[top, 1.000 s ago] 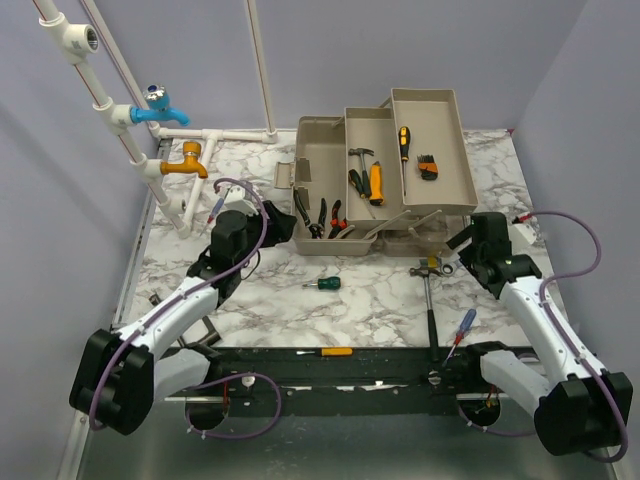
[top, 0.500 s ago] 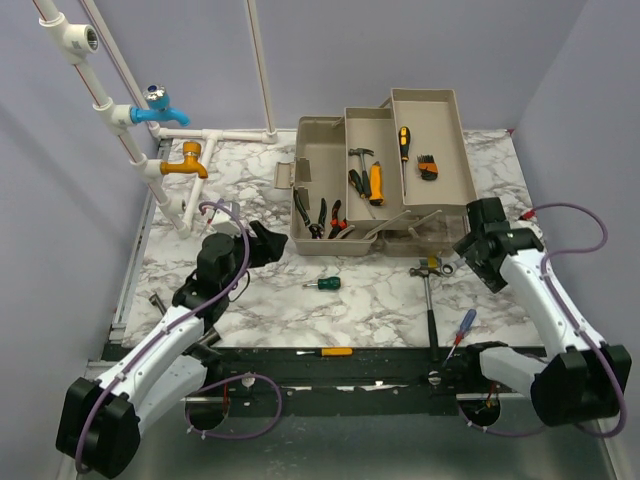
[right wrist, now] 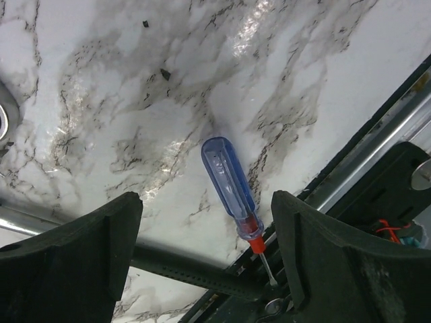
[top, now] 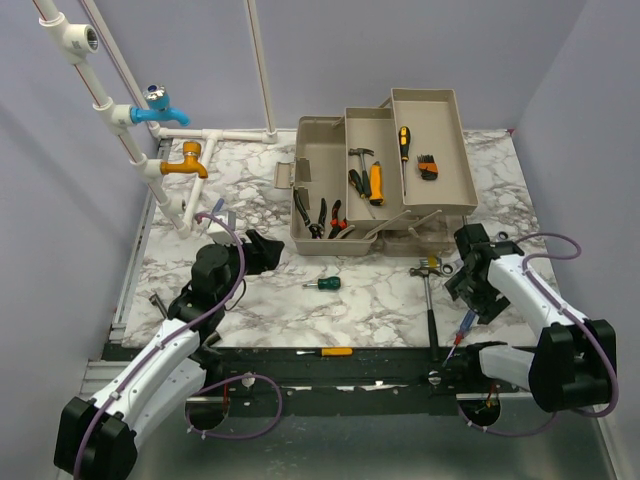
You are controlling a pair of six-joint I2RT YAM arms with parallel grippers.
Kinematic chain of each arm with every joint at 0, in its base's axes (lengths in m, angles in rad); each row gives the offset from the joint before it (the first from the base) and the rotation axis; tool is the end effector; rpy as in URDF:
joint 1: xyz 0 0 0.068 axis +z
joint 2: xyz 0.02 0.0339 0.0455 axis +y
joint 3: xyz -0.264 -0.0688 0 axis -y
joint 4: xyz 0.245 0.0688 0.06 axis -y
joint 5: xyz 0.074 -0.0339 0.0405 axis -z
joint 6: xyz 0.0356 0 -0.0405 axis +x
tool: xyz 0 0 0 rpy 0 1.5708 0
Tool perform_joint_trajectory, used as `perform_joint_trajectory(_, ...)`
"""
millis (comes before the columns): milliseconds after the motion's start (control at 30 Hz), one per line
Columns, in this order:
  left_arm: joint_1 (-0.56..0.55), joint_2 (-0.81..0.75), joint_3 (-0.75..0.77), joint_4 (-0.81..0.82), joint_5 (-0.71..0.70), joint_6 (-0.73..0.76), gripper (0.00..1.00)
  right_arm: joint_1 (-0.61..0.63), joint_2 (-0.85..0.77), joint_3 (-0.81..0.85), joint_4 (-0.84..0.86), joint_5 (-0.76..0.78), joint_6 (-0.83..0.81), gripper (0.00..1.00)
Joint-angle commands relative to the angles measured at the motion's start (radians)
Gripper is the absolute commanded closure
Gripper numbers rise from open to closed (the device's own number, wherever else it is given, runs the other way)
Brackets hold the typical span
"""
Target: Pack the tool kit
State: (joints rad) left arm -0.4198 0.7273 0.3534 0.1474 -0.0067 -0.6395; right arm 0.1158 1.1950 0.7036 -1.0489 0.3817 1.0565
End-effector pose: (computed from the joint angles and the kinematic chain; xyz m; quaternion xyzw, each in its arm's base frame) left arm 0.1641 -0.0730 0.2308 -0.0879 0.7775 -0.3123 0.5387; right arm 0.1711 0.0066 0.1894 0.4475 0.8738 -0.1497 0.1174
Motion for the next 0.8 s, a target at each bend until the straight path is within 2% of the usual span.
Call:
perform_joint_trajectory(0,0.004,-0.009,-0.011,0.014,-0.001,0.020,0.32,-0.004,-0.043,-0.037,0.070,-0.043,0.025,0.15)
perform_joint_trajectory(167,0.004,-0.016,-0.013,0.008,-0.008,0.026,0.32,-0.003,-0.081,-0.151,0.222,-0.096,0.027,0.14)
perform_joint_trajectory(400,0.004,-0.020,-0.013,0.003,-0.024,0.032,0.32,-0.004,-0.052,-0.199,0.298,-0.112,0.031,0.14)
perform_joint_trajectory(533,0.004,-0.019,-0.014,-0.002,-0.037,0.038,0.32,-0.004,-0.030,-0.196,0.314,-0.112,0.039,0.19)
perform_joint_trajectory(767,0.004,-0.002,-0.013,0.007,-0.041,0.041,0.32,-0.004,-0.010,-0.191,0.311,-0.182,0.017,0.66)
